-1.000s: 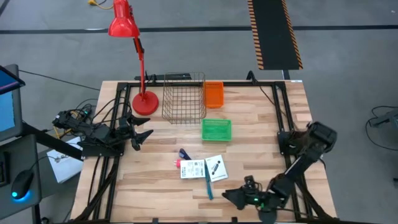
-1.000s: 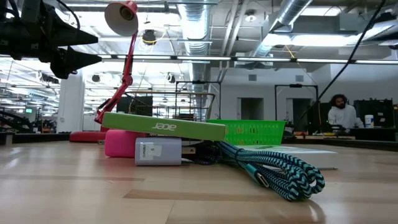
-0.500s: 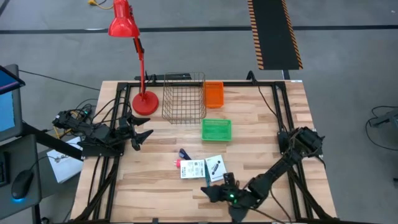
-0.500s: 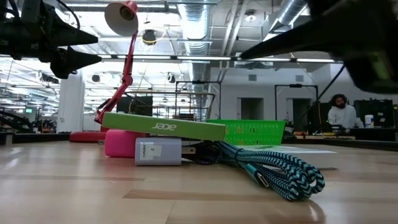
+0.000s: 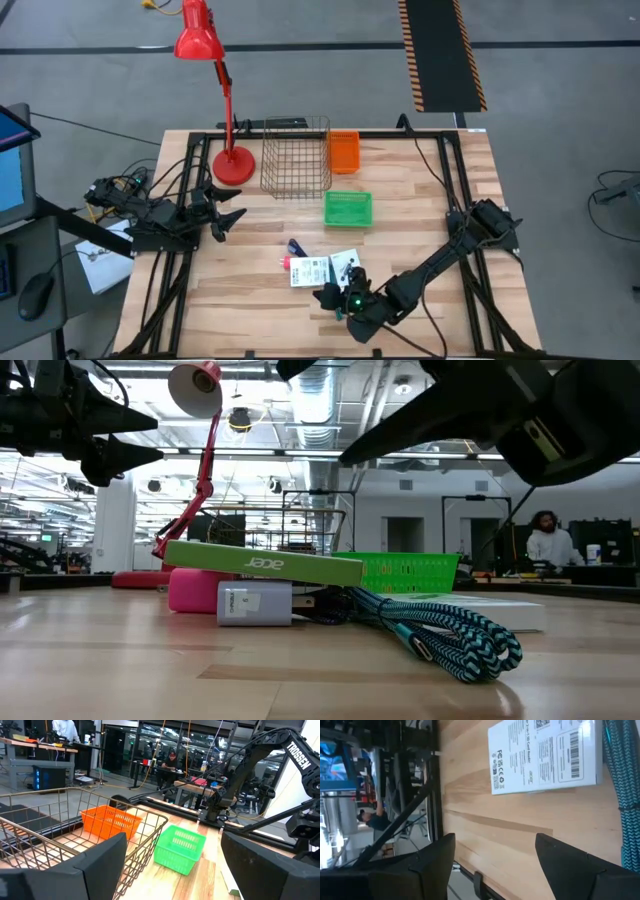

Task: Pick and place items into bin
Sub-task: Put the left card reader box into the green bin

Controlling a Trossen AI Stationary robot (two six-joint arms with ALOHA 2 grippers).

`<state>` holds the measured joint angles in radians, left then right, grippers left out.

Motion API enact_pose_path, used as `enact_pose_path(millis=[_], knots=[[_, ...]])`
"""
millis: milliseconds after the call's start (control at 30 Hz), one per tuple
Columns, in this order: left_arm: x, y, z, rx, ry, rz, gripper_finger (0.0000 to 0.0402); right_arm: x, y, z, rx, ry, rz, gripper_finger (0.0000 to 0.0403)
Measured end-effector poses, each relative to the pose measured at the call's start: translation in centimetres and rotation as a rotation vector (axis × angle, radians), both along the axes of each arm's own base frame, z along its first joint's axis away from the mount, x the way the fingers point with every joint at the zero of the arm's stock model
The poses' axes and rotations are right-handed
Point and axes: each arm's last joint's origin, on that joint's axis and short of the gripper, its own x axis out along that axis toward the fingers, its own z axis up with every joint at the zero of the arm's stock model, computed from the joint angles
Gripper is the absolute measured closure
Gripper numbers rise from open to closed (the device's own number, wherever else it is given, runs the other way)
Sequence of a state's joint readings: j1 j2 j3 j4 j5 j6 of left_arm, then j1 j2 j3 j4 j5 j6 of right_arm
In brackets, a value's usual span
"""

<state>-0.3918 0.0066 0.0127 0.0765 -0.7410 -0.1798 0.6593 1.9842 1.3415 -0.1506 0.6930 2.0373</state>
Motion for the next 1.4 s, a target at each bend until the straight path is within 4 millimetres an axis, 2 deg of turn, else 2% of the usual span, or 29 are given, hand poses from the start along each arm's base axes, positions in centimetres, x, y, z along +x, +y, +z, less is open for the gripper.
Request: enact_pose_path(millis=[233, 400, 467, 567, 667, 767, 1133, 1400], knots=[[0.0, 0.0, 0.0, 0.000, 0.000, 0.000, 0.0088, 0.0, -0.2, -0.3, 0.048, 0.038, 0.009, 0.0133], [0.0, 0.0, 0.0, 0.000, 0.000, 0.000, 0.0088, 0.5, -0.2, -2.0, 0.076, 0.090, -0.003, 0.0133], [0.0, 0.0, 0.0, 0.000, 0.000, 0.000, 0.0088, 1.5, 0.5, -2.2, 0.111, 0.065, -0.001, 0.0133], [0.0, 0.0, 0.0, 0.000, 0.001, 0.000, 0.0088, 1.9, 0.6, -3.4, 0.078, 0.099, -0.018, 0.0133], [0.0, 0.0, 0.0, 0.001, 0.003, 0.000, 0.0088, 2.9, 1.0, -3.1, 0.097, 0.071, -0.020, 0.0133], [0.0, 0.0, 0.0, 0.002, 0.005, 0.000, 0.0088, 3.3, 1.3, -3.8, 0.089, 0.080, -0.022, 0.0133], [0.1, 0.0, -0.1, 0.005, 0.010, 0.000, 0.0088, 2.8, 0.8, -4.1, 0.055, 0.142, -0.061, 0.0133], [0.1, 0.0, -0.1, 0.004, 0.010, 0.000, 0.0088, 3.2, -0.4, -4.3, 0.036, 0.165, -0.093, 0.0133]])
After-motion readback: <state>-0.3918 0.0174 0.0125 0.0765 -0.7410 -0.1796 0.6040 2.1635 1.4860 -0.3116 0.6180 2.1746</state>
